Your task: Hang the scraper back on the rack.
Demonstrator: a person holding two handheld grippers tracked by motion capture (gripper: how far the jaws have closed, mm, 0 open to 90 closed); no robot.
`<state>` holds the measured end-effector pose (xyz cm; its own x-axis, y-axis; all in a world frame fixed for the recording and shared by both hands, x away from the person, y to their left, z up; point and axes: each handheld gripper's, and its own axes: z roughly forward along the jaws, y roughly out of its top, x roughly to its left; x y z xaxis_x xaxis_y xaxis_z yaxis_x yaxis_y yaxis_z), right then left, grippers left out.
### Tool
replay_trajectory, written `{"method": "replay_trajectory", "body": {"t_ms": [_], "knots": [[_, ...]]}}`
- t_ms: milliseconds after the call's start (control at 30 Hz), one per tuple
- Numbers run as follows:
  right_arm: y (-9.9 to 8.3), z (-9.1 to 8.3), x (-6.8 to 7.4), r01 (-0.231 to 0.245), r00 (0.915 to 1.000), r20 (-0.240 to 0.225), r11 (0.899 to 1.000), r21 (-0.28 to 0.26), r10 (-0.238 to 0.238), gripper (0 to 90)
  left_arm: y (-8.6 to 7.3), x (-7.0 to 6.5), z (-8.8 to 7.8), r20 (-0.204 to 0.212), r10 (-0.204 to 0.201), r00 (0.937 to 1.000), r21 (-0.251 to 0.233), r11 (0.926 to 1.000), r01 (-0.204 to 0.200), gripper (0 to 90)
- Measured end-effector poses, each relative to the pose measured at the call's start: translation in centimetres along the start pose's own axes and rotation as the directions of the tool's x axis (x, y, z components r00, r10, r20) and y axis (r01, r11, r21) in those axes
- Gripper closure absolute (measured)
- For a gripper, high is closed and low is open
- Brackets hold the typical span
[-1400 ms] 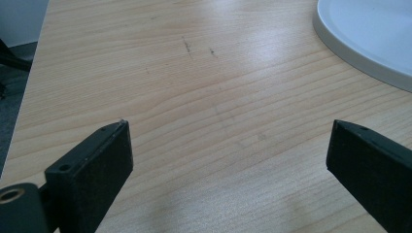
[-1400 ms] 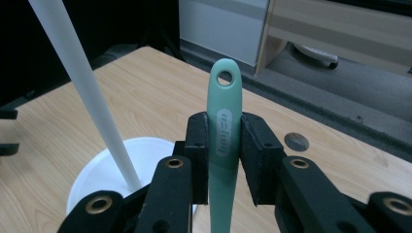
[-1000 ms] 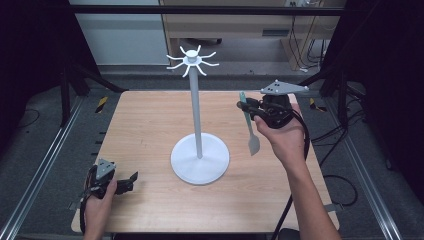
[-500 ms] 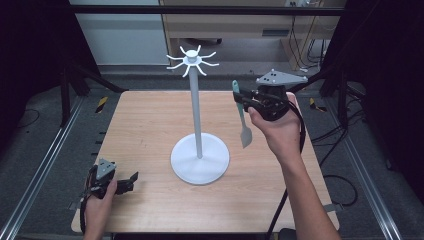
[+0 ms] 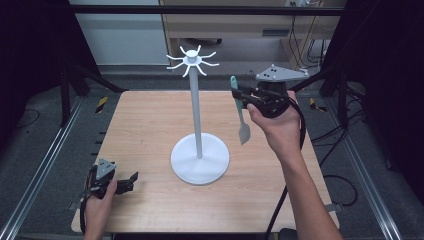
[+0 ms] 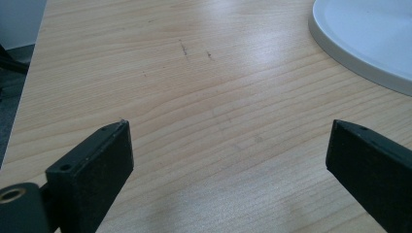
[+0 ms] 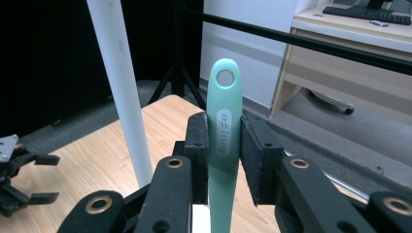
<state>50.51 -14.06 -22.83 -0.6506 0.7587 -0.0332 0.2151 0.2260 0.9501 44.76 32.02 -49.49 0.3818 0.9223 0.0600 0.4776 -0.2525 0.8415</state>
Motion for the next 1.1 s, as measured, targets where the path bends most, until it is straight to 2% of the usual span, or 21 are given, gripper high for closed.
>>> {"method": "replay_trajectory", "body": {"t_ms": [467,1100], "knots": [[1.3,-0.9,0.4,0.003,0.9995,-0.031,0.999,-0.053,-0.005,74.0,0.0,0.0,0.0,0.002,0.0,1.0,0.0,1.0,0.0,2.8],[3.0,-1.5,0.9,0.014,0.9976,-0.066,0.995,-0.095,-0.02,74.0,0.0,0.0,0.0,0.004,0.003,1.0,0.003,1.0,-0.003,2.7]]}}
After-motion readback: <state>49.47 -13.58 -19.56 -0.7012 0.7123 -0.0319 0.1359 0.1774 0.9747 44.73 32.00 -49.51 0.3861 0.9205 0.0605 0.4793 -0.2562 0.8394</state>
